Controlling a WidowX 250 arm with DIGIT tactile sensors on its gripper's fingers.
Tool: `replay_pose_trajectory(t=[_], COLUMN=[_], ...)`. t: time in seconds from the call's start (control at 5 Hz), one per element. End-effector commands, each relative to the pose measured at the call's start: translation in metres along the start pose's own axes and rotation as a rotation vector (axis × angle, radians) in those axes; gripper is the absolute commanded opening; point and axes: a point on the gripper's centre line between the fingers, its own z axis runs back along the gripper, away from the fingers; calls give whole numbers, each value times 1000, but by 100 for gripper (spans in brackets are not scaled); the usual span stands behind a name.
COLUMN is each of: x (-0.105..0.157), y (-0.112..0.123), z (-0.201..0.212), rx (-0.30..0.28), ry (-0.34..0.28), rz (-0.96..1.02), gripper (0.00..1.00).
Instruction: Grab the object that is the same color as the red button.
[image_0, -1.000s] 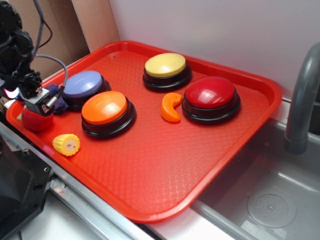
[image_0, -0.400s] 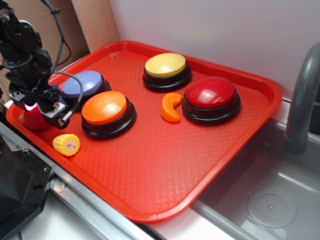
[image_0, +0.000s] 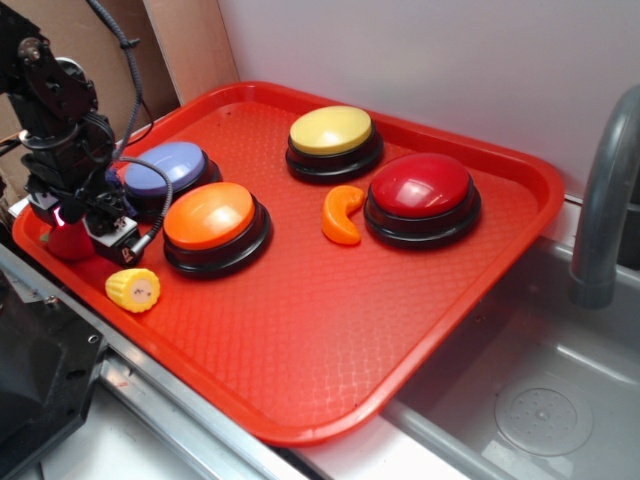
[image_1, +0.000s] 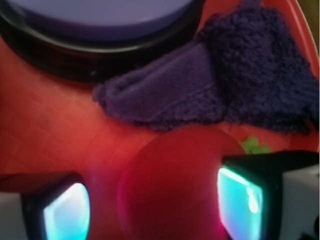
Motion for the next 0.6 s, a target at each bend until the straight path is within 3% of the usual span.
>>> replay_pose_trajectory(t=[0.0, 0.2, 0.4], x=[-7, -7, -7], y=[6, 9, 11], z=[0, 3, 14], rx=[8, -42, -27], ry=[15, -8, 21], rz=[53, 48, 82], gripper=[0, 0, 0])
